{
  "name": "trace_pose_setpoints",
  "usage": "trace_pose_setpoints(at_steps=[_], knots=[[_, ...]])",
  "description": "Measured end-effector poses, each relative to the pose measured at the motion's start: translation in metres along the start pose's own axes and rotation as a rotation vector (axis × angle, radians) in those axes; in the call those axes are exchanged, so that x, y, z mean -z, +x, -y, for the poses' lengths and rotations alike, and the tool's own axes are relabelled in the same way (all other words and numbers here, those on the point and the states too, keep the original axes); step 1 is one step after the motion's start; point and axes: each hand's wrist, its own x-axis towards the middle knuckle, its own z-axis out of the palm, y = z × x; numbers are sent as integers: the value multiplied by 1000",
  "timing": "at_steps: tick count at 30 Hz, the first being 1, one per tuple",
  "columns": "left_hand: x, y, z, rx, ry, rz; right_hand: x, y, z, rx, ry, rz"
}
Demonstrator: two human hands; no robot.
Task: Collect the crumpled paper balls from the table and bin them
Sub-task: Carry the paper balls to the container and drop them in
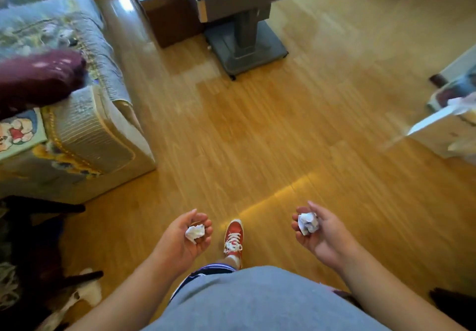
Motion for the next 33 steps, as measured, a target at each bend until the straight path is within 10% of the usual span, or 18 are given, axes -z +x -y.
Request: trace_pose_setpoints(at_steps=[16,33], knots=[[-387,96,-7,238,616,478,172,-20,66,155,671,-473],[-591,158,16,255,699,350,303,45,335,287,729,-296]])
